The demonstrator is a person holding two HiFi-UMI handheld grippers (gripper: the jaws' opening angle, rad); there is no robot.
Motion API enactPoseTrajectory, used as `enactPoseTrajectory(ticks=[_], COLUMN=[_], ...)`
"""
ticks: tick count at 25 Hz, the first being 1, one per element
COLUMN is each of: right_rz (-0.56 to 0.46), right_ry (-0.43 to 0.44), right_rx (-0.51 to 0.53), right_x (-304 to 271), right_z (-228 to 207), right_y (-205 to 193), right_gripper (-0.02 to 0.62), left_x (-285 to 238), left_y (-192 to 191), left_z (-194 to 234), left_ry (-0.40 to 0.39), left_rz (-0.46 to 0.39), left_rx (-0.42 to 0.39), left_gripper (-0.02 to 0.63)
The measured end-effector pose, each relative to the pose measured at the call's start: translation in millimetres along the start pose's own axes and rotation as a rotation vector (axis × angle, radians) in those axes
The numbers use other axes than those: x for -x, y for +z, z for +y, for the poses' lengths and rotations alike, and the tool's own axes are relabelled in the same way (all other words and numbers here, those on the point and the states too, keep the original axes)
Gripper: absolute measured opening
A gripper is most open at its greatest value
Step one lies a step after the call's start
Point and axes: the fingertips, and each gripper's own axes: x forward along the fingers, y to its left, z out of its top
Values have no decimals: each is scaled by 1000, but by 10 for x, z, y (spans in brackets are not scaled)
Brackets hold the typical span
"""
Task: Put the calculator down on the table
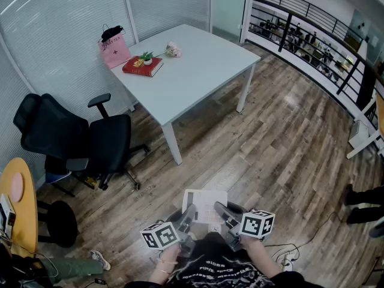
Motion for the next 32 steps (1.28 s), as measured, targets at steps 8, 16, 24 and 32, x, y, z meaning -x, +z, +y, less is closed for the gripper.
enactPoseTrajectory(ticks=[8, 16, 24, 32], right_rz=[9, 53, 60, 120], right_ry=[2, 13, -36, -58], right_rx=[35, 107, 233, 282], right_x=[-77, -88, -99, -107], right_z=[-33, -126, -345, -668], right_y=[110, 341, 616, 763], right_gripper=[126, 141, 158, 163], left_x=[-90, -269, -583, -893], left_y=[81, 157, 196, 76], left_z=[12, -77, -128, -79], left_ry=[-9, -36, -16, 43], left_rz=[-14, -51, -60, -76], left_rx=[-4, 2, -47, -94], left_gripper=[91, 87, 87, 95])
